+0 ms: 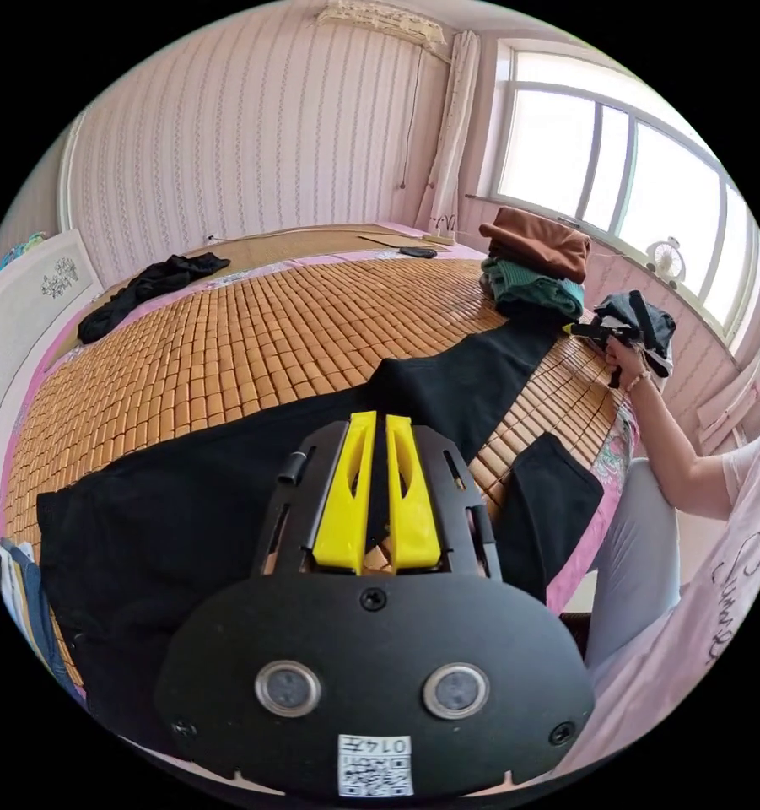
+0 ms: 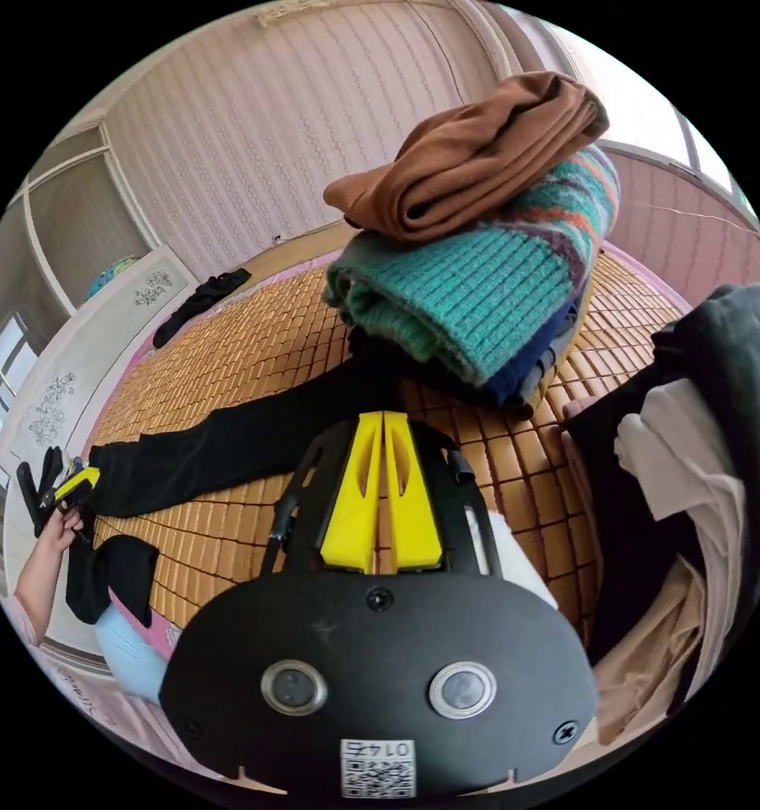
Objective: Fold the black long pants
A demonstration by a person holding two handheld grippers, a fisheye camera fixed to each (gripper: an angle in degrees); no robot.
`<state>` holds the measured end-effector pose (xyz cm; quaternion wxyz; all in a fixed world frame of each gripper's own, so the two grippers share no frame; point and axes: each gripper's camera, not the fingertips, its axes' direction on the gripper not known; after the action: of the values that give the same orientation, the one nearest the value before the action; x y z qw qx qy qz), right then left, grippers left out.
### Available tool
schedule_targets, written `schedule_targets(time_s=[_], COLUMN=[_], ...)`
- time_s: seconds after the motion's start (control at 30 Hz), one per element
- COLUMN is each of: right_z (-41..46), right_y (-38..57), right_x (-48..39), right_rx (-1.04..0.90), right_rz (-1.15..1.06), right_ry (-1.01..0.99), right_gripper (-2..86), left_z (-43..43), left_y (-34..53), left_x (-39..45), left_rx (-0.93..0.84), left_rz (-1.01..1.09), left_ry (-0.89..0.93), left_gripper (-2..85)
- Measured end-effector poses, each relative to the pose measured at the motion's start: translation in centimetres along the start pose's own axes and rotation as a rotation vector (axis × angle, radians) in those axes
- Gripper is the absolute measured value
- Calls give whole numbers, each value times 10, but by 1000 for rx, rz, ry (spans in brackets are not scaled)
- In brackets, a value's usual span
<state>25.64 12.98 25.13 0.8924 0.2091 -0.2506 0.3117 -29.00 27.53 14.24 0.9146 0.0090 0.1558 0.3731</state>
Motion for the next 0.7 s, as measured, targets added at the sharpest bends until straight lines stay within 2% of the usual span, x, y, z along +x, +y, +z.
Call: schedule_targets(time_s=[0.03,0.1,0.17,0.23,0.3,0.43,0.53,0.7], right_z=[-7,-7,11,26,40,42,38,28], right_y=[2,1,-6,-12,-15,-10,-5,3], right_x=[-2,-2,-7,-17,-29,-56,-49,-32], right_rx=[38,60,-17,-97,-173,-182,-201,-190], right_rz=[-23,-17,-14,-28,-53,-159,-144,-76], right_ry=[57,33,-41,-18,64,182,203,109], right_gripper=[14,35,103,111,106,77,66,68], left_z=[7,33,53,73,86,98,109,112], left_y=[-3,-17,-26,-30,-28,-30,-38,-44], left_x=[0,-2,-7,-18,-28,-20,-17,-35], left_rx=[-12,-72,-158,-237,-233,-222,-236,-239], left_rz=[1,18,31,2,-41,-29,-15,-106], left_ry=[-14,-109,-236,-360,-362,-425,-451,-376], left_gripper=[33,60,68,71,78,83,73,78])
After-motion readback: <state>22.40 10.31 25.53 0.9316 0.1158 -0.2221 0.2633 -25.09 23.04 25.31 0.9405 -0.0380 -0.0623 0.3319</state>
